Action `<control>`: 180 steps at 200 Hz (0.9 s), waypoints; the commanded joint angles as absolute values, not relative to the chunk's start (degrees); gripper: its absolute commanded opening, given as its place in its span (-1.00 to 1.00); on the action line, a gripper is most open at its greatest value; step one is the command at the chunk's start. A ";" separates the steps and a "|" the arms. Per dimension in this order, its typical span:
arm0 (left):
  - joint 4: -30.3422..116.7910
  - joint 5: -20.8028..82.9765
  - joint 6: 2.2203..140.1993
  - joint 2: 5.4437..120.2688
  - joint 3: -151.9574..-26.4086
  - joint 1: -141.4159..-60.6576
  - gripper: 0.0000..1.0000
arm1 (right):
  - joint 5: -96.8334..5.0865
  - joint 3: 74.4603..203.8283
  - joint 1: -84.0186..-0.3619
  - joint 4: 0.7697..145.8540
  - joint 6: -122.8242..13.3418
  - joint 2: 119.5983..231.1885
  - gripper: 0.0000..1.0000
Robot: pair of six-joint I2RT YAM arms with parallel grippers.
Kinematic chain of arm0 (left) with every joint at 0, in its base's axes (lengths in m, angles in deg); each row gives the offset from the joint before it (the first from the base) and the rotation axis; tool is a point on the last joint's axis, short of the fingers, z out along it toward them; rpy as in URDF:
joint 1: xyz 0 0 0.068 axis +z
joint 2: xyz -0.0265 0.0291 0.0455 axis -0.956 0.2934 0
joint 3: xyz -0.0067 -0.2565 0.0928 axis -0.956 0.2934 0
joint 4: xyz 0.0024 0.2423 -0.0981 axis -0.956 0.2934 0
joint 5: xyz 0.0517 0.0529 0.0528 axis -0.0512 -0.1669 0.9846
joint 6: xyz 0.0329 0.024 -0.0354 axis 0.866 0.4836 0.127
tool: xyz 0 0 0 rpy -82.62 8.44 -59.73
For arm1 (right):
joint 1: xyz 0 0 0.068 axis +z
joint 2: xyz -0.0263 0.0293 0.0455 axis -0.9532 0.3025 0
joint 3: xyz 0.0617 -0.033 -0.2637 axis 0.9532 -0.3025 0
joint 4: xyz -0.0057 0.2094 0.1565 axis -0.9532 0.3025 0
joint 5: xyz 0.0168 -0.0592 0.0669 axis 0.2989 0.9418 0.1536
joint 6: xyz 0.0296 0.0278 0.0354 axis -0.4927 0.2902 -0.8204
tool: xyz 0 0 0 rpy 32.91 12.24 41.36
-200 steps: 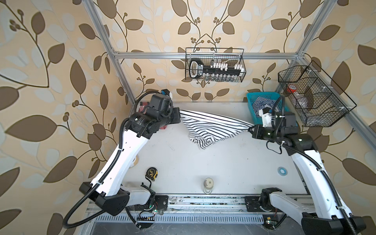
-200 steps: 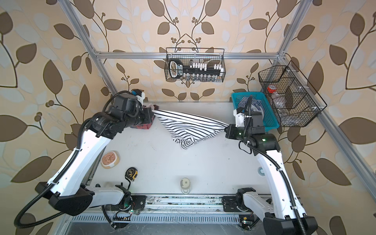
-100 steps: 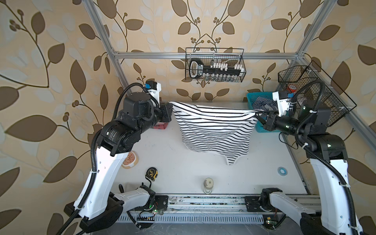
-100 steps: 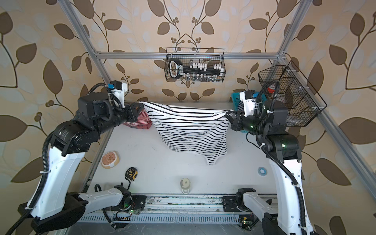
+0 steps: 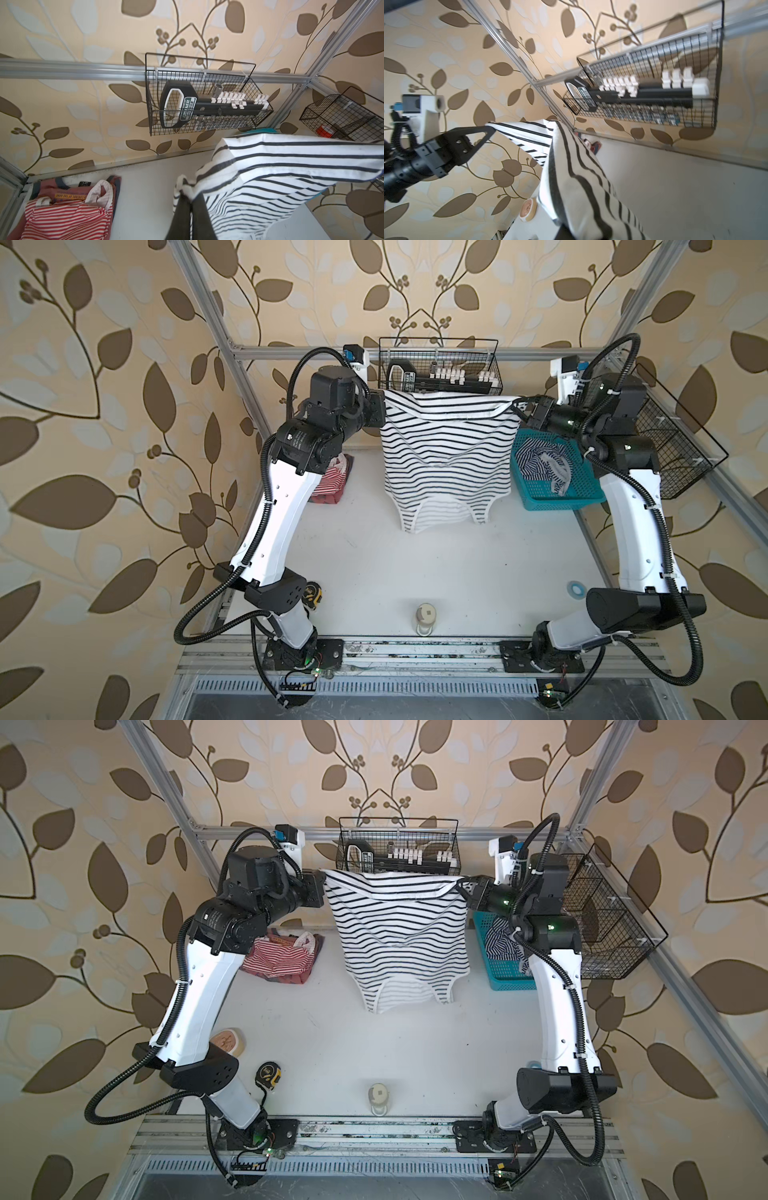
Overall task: Fold and stack tank tops
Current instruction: Smooth out the tank top at the center of the table.
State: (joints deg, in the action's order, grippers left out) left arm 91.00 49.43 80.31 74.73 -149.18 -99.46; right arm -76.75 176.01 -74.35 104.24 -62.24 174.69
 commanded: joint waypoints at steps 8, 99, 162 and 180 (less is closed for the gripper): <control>78.93 46.90 83.12 63.40 -133.13 -98.94 -1.00 | -81.46 168.25 -74.48 100.35 -61.18 170.58 -1.00; 78.11 31.37 62.31 46.75 -81.59 -99.39 -1.00 | -74.96 115.30 -73.72 107.31 -57.29 148.04 -1.00; 87.55 25.47 59.66 45.27 -72.26 -100.26 -1.00 | -64.48 109.61 -73.71 122.17 -51.53 147.51 -0.93; 88.52 24.51 58.87 44.53 -70.23 -101.79 -0.81 | -62.48 108.98 -73.71 123.73 -51.83 146.88 -0.70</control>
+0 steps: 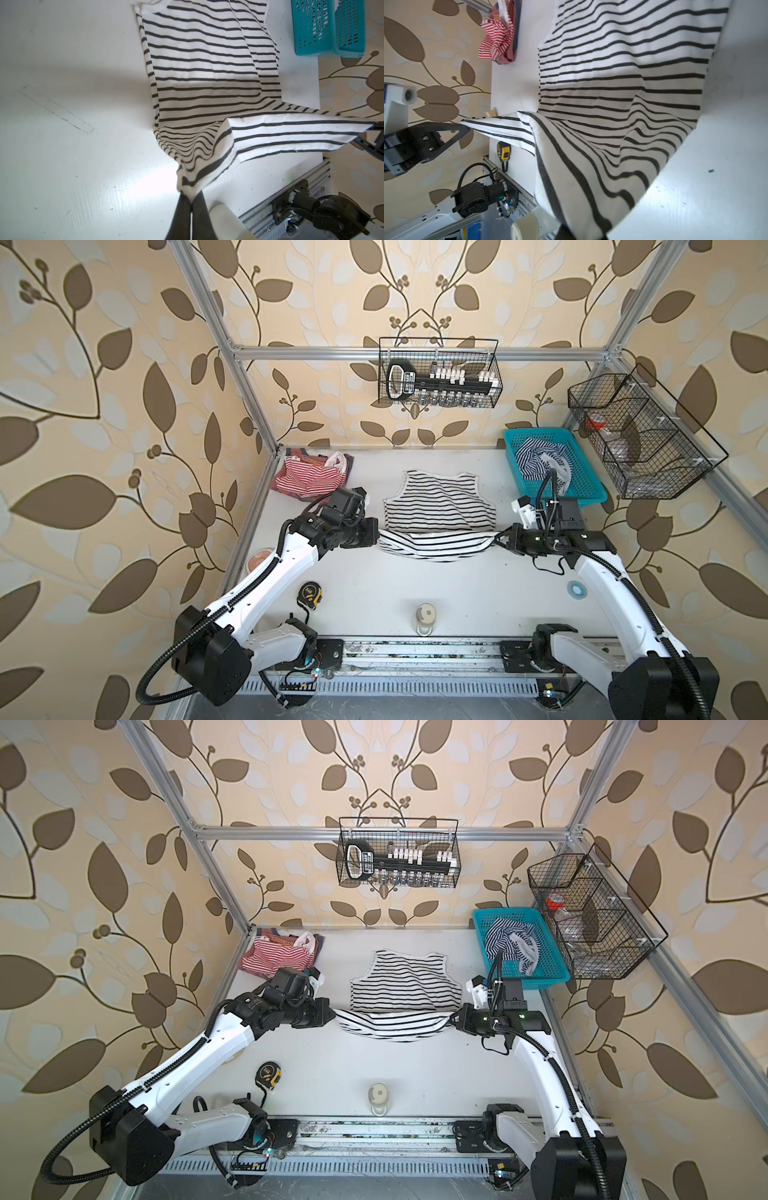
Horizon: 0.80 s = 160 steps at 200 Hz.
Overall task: Fold and stack tank tops
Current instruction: Smooth out the tank top at the center of the table.
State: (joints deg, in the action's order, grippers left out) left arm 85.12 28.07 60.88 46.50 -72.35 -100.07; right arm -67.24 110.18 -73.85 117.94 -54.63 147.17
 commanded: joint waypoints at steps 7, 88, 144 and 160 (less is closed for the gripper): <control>88.63 24.36 58.56 44.15 -69.54 -102.58 -0.63 | -61.50 108.73 -73.71 124.15 -52.24 146.28 -0.61; 85.69 29.64 61.91 43.84 -81.08 -104.49 -0.12 | -57.11 114.62 -73.71 122.66 -56.16 143.13 -0.28; 91.22 31.43 73.75 82.64 -115.35 -104.03 -0.60 | -59.12 114.60 -68.07 109.78 -59.92 156.35 -0.09; 99.04 29.37 76.26 96.45 -130.46 -103.94 -0.79 | -58.29 115.06 -67.12 106.52 -60.87 159.29 -0.09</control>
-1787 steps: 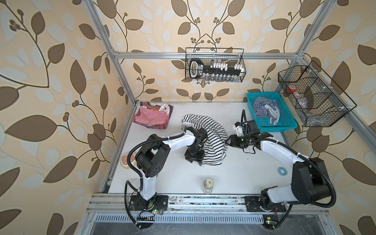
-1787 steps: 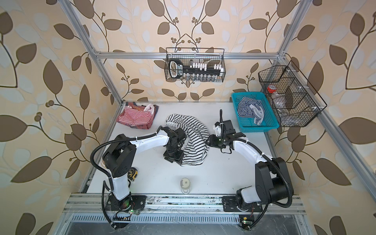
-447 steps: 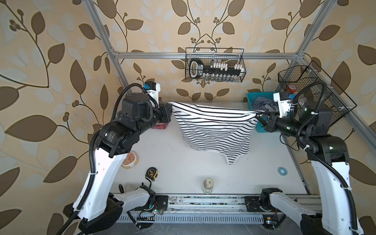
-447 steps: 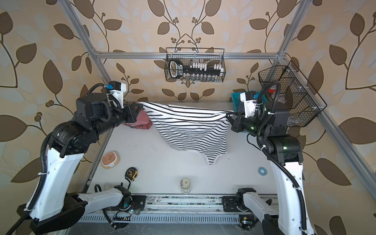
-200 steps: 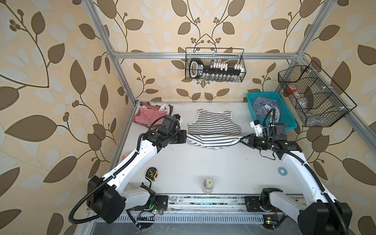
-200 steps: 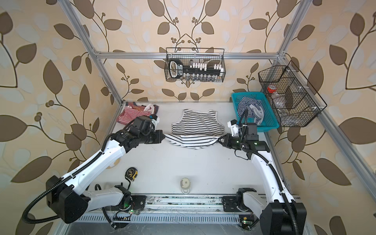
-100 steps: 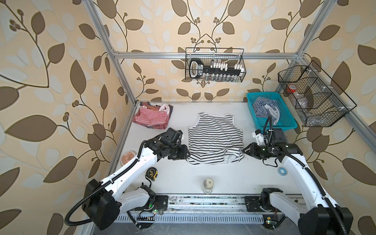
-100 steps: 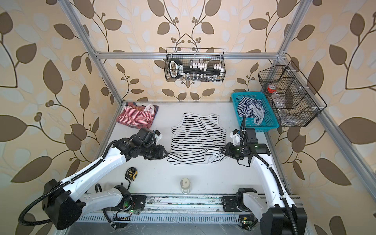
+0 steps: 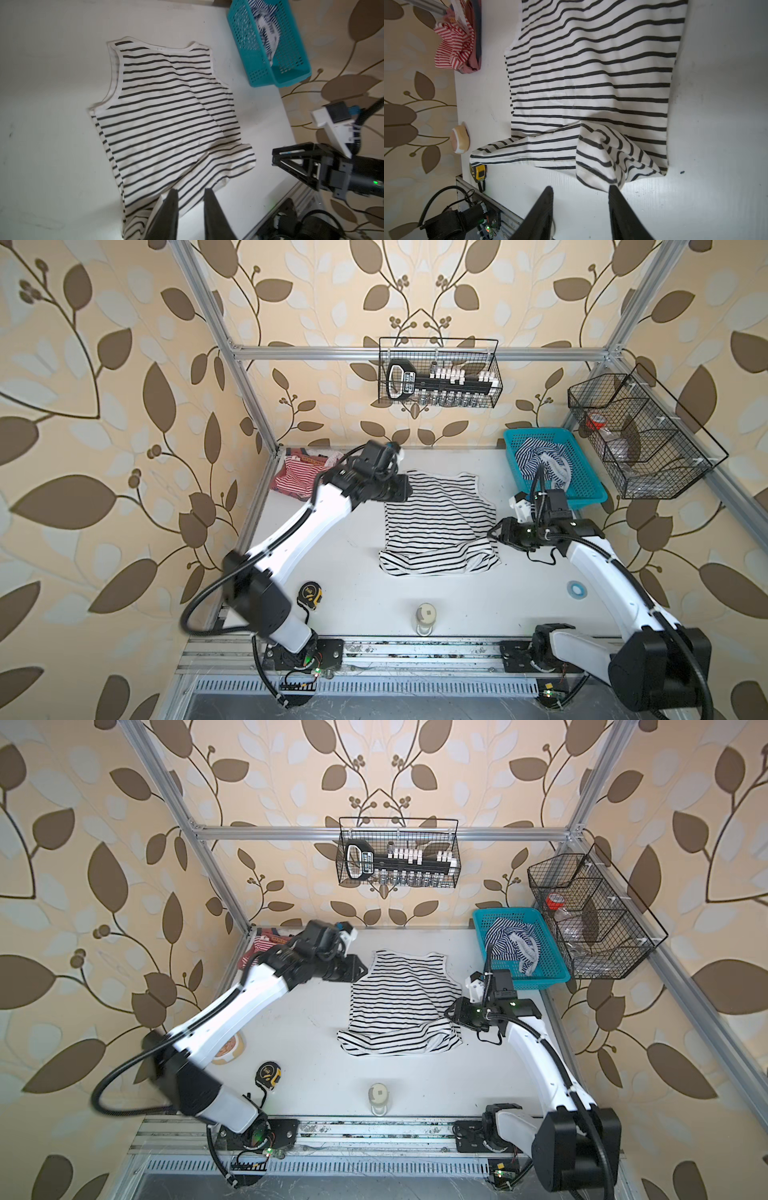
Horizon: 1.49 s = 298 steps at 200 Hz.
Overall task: Fold and stack tank tops
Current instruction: Smooth out the tank top at the center of the table.
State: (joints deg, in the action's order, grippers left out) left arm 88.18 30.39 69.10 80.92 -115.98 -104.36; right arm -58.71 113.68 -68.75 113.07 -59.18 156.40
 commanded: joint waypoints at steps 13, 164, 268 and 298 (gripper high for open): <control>101.35 27.37 77.50 105.24 -140.43 -103.89 -0.85 | -57.62 115.94 -67.07 105.15 -61.13 161.91 -0.09; 91.07 23.23 68.20 126.48 -143.27 -96.88 -1.00 | -46.86 110.55 -62.07 111.55 -59.49 163.49 0.23; 87.58 22.07 63.29 123.93 -136.15 -95.35 -1.00 | -51.71 107.47 -65.30 100.21 -63.05 162.55 0.19; 87.60 22.21 63.39 123.66 -136.01 -95.35 -1.00 | -54.45 107.89 -66.35 98.40 -62.95 164.48 0.13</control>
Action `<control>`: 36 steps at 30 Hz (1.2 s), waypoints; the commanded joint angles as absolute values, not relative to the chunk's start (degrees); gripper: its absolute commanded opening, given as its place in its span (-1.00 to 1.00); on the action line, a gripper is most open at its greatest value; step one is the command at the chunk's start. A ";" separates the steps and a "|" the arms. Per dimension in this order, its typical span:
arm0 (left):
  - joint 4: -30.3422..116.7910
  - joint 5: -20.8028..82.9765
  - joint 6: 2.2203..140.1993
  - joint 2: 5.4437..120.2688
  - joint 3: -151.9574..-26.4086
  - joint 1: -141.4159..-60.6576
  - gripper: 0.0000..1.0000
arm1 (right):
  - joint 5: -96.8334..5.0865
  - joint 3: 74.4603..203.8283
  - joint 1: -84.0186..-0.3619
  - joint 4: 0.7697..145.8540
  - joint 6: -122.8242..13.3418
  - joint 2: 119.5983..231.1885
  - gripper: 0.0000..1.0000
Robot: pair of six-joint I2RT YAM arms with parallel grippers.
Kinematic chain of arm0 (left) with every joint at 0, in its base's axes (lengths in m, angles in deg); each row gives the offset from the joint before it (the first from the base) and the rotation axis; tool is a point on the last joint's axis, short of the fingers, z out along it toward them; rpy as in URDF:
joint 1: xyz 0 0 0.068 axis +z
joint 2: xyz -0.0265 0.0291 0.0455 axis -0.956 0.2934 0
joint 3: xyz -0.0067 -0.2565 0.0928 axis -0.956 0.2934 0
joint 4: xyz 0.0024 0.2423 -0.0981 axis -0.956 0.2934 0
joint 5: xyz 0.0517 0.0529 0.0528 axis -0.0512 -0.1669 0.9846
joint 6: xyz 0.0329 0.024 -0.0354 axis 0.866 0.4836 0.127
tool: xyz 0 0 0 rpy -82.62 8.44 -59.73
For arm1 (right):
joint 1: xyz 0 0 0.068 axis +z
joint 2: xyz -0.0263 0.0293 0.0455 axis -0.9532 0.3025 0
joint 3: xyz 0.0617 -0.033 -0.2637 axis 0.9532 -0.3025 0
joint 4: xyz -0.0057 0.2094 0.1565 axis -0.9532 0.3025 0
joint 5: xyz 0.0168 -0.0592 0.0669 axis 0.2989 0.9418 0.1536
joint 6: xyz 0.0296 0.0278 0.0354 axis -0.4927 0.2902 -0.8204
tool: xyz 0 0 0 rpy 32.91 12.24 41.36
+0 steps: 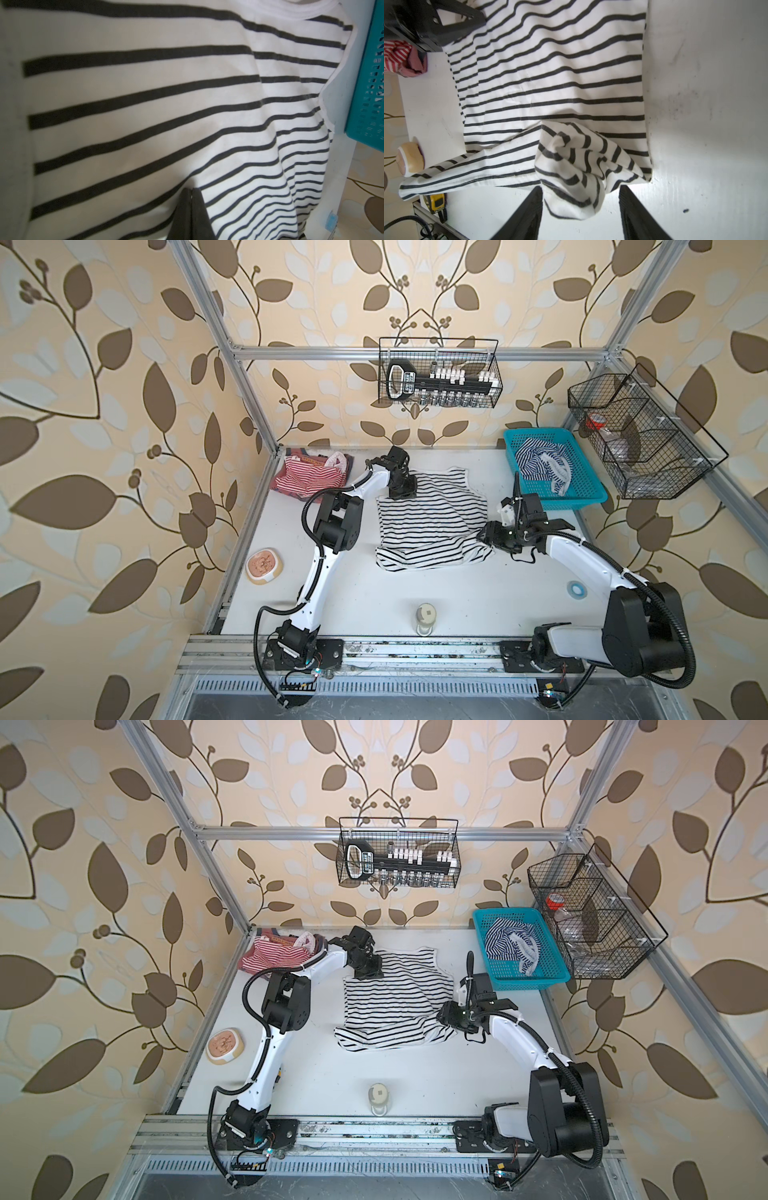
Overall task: Fold and stack tank tops
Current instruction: Smooth out the tank top at the center of the table, then rotate the tank top at the center of the table.
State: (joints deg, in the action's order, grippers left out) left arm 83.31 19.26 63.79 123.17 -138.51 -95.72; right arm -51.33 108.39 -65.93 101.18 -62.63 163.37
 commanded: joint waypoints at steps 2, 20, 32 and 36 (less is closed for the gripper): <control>87.62 22.22 63.38 123.67 -135.97 -95.35 -1.00 | -55.02 107.92 -66.35 98.21 -62.93 164.72 0.10; 89.13 25.91 61.70 124.41 -137.66 -93.04 -1.00 | -57.62 107.77 -67.50 102.23 -59.86 166.49 -1.00; 78.96 30.51 51.47 112.49 -118.07 -86.20 -1.00 | -58.13 124.76 -76.36 116.09 -48.48 173.29 -0.99; 75.70 31.79 48.85 107.77 -109.47 -86.17 -1.00 | -56.80 133.41 -76.51 118.76 -46.43 181.23 -0.97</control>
